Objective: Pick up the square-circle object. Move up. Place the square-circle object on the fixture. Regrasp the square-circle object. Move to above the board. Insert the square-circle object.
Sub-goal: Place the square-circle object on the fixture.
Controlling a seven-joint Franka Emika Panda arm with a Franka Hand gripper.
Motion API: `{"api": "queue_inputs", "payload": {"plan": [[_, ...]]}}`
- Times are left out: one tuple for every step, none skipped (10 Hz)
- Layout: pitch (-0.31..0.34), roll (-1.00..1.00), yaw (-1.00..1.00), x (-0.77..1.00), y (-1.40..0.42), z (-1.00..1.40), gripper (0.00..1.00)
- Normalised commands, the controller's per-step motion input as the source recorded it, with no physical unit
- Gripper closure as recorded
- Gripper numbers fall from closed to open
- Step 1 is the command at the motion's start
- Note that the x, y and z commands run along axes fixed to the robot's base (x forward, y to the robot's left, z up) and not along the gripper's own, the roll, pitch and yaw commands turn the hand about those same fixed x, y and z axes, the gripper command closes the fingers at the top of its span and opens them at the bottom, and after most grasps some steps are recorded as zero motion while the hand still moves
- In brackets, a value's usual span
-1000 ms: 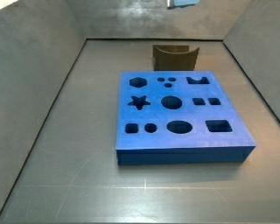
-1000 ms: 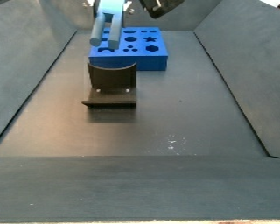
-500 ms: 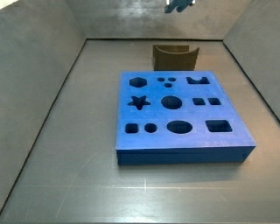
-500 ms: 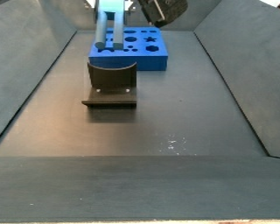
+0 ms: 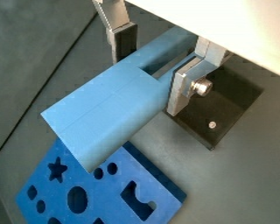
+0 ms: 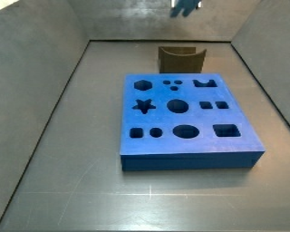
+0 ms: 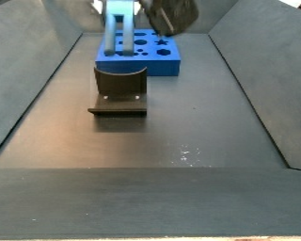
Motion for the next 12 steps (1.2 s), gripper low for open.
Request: {"api": "queue_inputs", "payload": {"plan": [[0.228, -1.0, -0.09, 0.14, 0.14, -1.0, 1.0], [0.277, -1.0, -0.13, 0.15, 0.14, -1.0, 1.0], [0.289, -1.0, -0.16, 0.16, 0.14, -1.0, 1.0], [0.3, -1.0, -0.23, 0.17, 0.15, -1.0, 1.0], [0.299, -0.99, -0.21, 0.18, 0.14, -1.0, 1.0], [0.225, -0.73, -0.22, 0.2, 0.15, -1.0, 1.0], [0.165, -0.57, -0.23, 0.18, 0.13, -0.85, 1.0], [0.1, -0.4, -0.23, 0.14, 0.09, -0.59, 1.0], [0.047, -0.33, -0.22, 0.11, 0.07, -0.4, 1.0], [-0.02, -0.25, -0.19, 0.08, 0.08, -0.21, 1.0], [-0.043, -0.21, -0.17, 0.07, 0.08, -0.21, 1.0], [-0.051, -0.2, -0.13, 0.07, 0.08, -0.2, 1.0]]}}
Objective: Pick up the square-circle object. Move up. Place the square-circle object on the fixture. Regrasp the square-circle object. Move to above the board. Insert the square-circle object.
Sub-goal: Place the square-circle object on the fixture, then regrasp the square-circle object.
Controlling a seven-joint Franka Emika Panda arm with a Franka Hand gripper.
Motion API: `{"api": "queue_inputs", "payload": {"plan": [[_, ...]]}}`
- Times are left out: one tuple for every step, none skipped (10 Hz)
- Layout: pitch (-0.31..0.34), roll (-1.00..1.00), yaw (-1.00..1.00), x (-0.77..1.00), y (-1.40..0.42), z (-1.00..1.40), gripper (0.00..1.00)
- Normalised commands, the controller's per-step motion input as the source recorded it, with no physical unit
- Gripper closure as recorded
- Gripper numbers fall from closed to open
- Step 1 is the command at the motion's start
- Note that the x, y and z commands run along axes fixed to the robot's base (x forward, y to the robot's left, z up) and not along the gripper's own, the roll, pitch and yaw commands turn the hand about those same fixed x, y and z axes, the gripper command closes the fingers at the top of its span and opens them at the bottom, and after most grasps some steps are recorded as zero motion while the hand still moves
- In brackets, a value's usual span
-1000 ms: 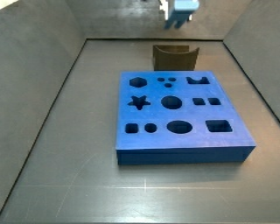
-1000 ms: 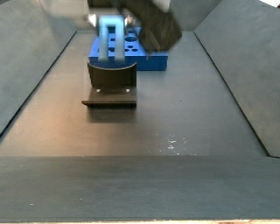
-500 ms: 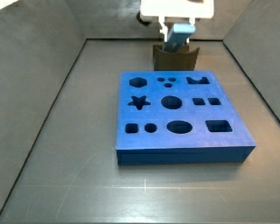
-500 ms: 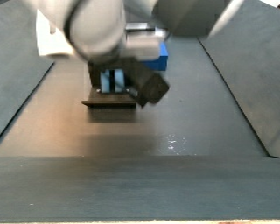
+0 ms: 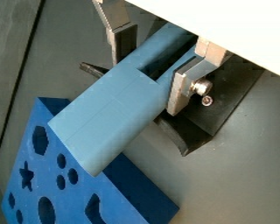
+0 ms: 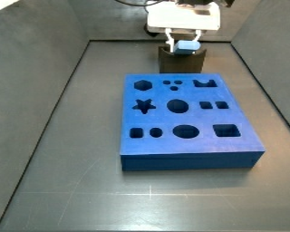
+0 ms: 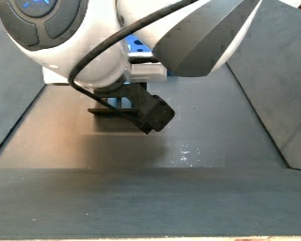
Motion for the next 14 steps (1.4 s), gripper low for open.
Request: {"api": "queue_inputs", "payload": {"plan": [[-0.051, -0.2, -0.11, 0.07, 0.08, -0.2, 1.0], [0.0, 0.0, 0.0, 0.0, 0.0, 0.0, 0.0], [-0.051, 0.07, -0.08, 0.0, 0.0, 1.0, 0.0], [-0.046, 0.08, -0.08, -0.01, 0.0, 1.0, 0.0], [-0.036, 0.09, -0.04, -0.03, 0.0, 1.0, 0.0], [-0.032, 0.09, -0.02, -0.03, 0.0, 1.0, 0.0], [-0.009, 0.1, 0.01, -0.04, 0.0, 1.0, 0.0], [0.019, 0.09, 0.03, -0.04, 0.0, 0.96, 0.0], [0.051, 0.08, 0.03, -0.04, 0.0, 0.79, 0.0], [0.083, 0.07, 0.03, -0.03, 0.01, 0.62, 0.0], [0.117, 0.07, 0.02, -0.03, 0.01, 0.38, 0.0], [0.14, 0.07, 0.01, -0.03, 0.01, 0.21, 0.0], [0.004, -0.05, 0.08, -1.0, 0.0, 0.0, 0.0], [-0.01, -0.05, 0.06, -1.0, 0.0, 0.0, 0.0]]}}
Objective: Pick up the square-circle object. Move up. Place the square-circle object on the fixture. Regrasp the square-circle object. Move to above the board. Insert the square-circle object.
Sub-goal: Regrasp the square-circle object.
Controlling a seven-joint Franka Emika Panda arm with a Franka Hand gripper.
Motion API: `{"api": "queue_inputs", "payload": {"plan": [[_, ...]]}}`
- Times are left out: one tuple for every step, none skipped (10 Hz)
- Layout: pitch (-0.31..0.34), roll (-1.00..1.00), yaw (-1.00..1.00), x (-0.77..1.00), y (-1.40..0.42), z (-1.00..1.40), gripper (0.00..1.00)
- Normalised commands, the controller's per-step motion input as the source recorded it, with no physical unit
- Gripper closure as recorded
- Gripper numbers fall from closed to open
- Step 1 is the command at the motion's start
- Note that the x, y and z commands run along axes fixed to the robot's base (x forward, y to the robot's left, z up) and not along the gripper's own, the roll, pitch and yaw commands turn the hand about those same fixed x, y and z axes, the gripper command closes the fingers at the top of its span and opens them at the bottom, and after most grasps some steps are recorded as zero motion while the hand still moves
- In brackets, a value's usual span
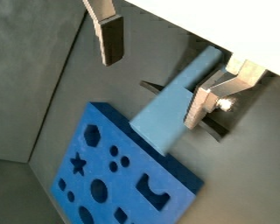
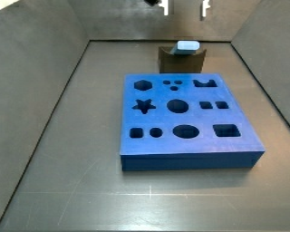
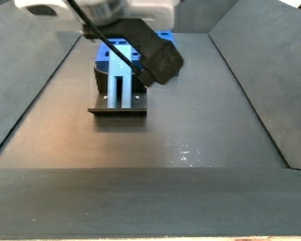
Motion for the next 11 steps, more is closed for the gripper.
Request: {"api": "queue_inputs", "payload": {"plan": [[-0.068, -0.02, 0.02, -1.0, 0.0, 0.03, 0.0], [-0.087, -0.01, 0.01, -1.0, 0.0, 0.02, 0.0], [-0.115, 0.0, 0.0, -1.0, 0.0, 0.02, 0.0], [-0.135, 0.02, 0.01, -1.0, -0.01, 0.02, 0.0], [-0.159, 0.04, 0.02, -1.0, -0.01, 0.03, 0.0], [-0.184, 0.05, 0.03, -1.0, -0.01, 0.03, 0.0], [-0.203, 0.07, 0.05, -0.83, -0.02, 0.02, 0.0], [-0.212, 0.08, 0.05, -0.73, -0.02, 0.02, 0.0], [-0.053, 1.0, -0.95, -0.47, -1.0, -0.71, 0.0], [-0.058, 1.0, -0.94, -0.3, -1.0, -0.69, 0.0], [-0.08, 1.0, -0.94, -0.13, -0.98, -0.54, 0.0]]}}
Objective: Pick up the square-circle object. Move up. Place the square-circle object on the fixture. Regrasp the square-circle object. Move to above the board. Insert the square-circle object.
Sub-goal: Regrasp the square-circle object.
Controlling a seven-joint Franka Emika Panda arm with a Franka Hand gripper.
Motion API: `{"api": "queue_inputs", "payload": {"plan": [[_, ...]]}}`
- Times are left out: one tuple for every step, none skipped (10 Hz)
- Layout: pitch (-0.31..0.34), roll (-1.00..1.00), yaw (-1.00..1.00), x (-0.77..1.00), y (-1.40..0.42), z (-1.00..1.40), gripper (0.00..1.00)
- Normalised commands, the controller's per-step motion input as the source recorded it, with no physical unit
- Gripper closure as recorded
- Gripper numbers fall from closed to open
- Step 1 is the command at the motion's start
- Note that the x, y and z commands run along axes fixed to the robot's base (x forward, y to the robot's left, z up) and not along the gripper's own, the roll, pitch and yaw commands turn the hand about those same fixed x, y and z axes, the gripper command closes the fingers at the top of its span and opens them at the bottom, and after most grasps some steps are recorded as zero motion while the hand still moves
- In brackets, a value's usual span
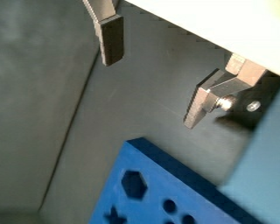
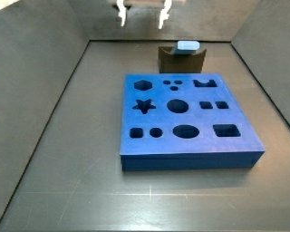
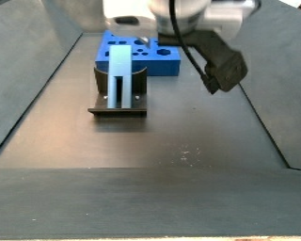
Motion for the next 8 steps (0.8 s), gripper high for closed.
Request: {"api": "queue_inputs", "payload": {"plan": [[-0.091, 1.0, -0.94, -0.06, -0.86, -0.38, 0.0], [-0.126, 1.0, -0.93, -0.01, -0.49, -0.17, 0.0], [-0.141, 1.0, -0.93, 0.0, -0.33, -0.1, 0.0], [-0.174, 1.0, -0.92, -0.01, -0.01, 0.0, 0.0], [-0.189, 1.0, -0.92, -0.01, 0.03, 0.02, 0.0], [-0.22, 1.0, -0.91, 0.0, 0.01, 0.02, 0.0], [-0.23, 1.0, -0.9, 0.01, 0.0, 0.01, 0.0], [-0.255, 1.0, -0.89, 0.0, -0.01, 0.01, 0.0]]}}
